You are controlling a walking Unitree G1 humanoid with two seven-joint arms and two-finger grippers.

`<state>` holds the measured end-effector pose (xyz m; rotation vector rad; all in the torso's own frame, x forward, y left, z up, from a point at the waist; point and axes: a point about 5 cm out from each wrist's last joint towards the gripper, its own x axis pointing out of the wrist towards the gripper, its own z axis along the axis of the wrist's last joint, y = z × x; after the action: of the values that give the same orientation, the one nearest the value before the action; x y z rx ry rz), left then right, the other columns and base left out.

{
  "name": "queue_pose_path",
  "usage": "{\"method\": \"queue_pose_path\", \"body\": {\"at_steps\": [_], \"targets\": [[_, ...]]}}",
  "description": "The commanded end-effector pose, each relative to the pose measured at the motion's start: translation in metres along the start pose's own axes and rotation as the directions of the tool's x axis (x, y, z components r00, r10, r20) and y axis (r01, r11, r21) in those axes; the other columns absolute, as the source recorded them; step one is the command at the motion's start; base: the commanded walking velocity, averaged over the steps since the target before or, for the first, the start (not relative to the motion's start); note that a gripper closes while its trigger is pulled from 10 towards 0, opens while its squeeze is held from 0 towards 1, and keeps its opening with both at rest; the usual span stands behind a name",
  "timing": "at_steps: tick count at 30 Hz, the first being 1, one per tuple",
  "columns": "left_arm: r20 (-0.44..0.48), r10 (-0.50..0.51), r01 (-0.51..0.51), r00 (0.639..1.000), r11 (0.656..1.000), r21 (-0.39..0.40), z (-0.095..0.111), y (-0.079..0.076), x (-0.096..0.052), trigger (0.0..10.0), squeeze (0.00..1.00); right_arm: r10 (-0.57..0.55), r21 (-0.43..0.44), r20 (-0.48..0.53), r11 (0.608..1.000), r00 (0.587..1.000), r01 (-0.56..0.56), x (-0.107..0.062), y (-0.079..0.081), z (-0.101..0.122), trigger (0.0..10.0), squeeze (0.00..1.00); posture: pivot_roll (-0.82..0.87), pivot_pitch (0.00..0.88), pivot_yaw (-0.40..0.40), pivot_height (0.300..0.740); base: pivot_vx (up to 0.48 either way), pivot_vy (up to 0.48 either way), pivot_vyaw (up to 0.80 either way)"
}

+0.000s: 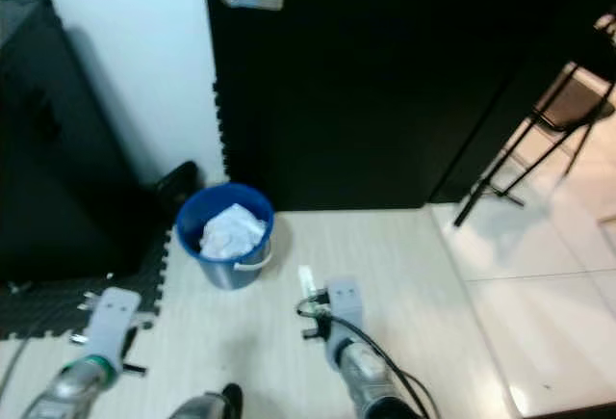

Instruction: Clean up the room

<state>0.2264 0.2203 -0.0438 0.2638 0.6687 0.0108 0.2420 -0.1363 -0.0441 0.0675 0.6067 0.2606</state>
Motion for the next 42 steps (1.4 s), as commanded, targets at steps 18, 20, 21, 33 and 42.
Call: {"method": "queue_pose_path", "body": {"at_steps": [18, 20, 21, 33, 42], "targets": [[-0.035, 0.020, -0.020, 0.999, 1.000, 0.004, -0.0087, 0.0000, -0.0017, 10.0, 0.00, 0.010, 0.023, -0.011, 1.000, 1.000, -0.010, -0.0017, 0.0005, -0.0048, 10.0, 0.00, 0.06, 0.000, 0.033, 0.730, 0.331, 0.000, 0.23], [-0.036, 0.020, -0.020, 0.999, 1.000, 0.003, -0.0087, 0.0000, -0.0017, 10.0, 0.00, 0.005, 0.027, -0.010, 1.000, 1.000, -0.005, -0.0018, -0.0002, -0.0049, 10.0, 0.00, 0.06, 0.000, 0.032, 0.730, 0.435, 0.000, 0.00], [-0.036, 0.020, -0.020, 0.999, 1.000, 0.004, -0.0088, -0.0001, -0.0017, 10.0, 0.00, 0.000, 0.029, -0.008, 1.000, 1.000, 0.000, -0.0020, -0.0011, -0.0047, 10.0, 0.00, 0.06, 0.000, 0.032, 0.730, 0.435, 0.000, 0.00], [-0.037, 0.019, -0.019, 0.999, 1.000, 0.007, -0.0095, 0.0002, -0.0017, 10.0, 0.00, -0.030, 0.037, -0.001, 0.999, 1.000, 0.030, -0.0026, -0.0051, -0.0037, 10.0, 0.00, 0.06, 0.000, 0.034, 0.730, 0.435, 0.000, 0.00], [-0.036, 0.020, -0.020, 0.999, 1.000, 0.009, -0.0095, 0.0005, -0.0017, 10.0, 0.00, -0.027, 0.034, -0.001, 0.999, 1.000, 0.027, -0.0025, -0.0049, -0.0036, 10.0, 0.00, 0.06, 0.000, 0.034, 0.730, 0.435, 0.000, 0.00]]}}
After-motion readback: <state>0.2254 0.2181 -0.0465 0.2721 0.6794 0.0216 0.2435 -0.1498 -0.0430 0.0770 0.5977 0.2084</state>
